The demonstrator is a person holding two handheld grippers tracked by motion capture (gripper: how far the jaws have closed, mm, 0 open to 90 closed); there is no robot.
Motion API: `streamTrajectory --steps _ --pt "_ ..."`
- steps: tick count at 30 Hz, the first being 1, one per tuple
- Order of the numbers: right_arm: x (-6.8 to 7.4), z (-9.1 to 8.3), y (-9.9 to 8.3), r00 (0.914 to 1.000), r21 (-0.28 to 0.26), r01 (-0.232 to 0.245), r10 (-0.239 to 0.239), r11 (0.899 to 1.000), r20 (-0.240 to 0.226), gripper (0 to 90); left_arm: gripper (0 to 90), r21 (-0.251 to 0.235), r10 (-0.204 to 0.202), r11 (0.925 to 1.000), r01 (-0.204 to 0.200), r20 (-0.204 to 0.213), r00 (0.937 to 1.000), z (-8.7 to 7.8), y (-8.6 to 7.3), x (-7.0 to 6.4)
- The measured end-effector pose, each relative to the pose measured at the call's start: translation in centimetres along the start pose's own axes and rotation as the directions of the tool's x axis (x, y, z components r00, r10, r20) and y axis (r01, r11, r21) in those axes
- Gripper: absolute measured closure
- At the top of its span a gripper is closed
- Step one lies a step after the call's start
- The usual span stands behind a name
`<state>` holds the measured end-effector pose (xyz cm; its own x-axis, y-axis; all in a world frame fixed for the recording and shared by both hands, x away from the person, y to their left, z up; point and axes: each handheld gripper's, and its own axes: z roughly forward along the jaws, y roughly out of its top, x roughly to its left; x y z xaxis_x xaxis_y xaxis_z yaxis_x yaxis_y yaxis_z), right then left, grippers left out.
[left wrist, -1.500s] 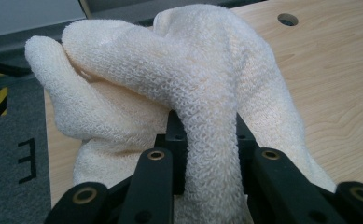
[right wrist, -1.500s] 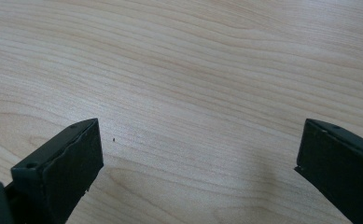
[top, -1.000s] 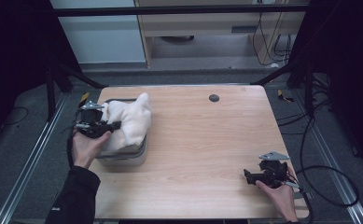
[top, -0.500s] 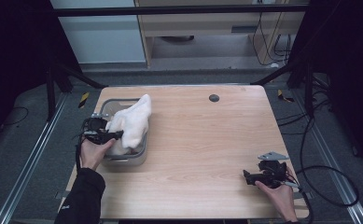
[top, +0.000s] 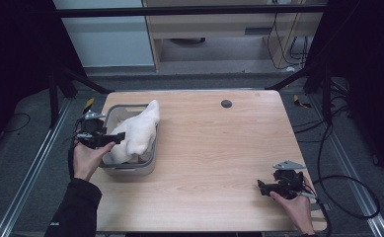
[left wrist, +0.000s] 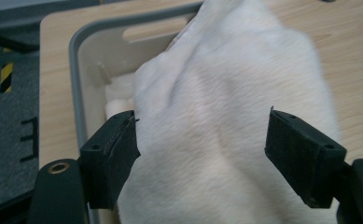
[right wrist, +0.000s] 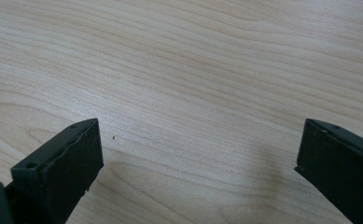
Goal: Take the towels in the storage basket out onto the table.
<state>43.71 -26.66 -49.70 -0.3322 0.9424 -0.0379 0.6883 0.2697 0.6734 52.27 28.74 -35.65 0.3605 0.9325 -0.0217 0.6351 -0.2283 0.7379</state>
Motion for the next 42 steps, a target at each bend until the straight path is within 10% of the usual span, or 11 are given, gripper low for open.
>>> streamTrajectory --steps 11,24,35,42 --pt "0.0 -0.1 0.0 1.0000 0.000 -0.001 0.001 1.000 -0.003 0.4 10.6 0.077 0.087 0.9932 -0.087 -0.003 0.9962 2.8 2.3 -4.7" --pt "0.0 0.1 0.0 1.0000 0.017 0.006 -0.006 1.000 0.001 0.4 2.2 0.170 0.099 0.9810 -0.094 -0.025 0.9948 6.8 -0.1 -4.7" --pt "0.0 0.1 0.0 1.0000 0.017 0.007 -0.007 1.000 -0.002 0.4 50.8 0.175 0.031 0.9841 -0.033 0.014 0.9994 6.9 -1.5 -2.9" --pt "0.0 0.1 0.0 1.0000 0.018 0.005 -0.005 1.000 -0.003 0.4 64.3 0.124 0.003 0.9922 -0.007 0.028 0.9996 5.4 -1.2 -2.5"
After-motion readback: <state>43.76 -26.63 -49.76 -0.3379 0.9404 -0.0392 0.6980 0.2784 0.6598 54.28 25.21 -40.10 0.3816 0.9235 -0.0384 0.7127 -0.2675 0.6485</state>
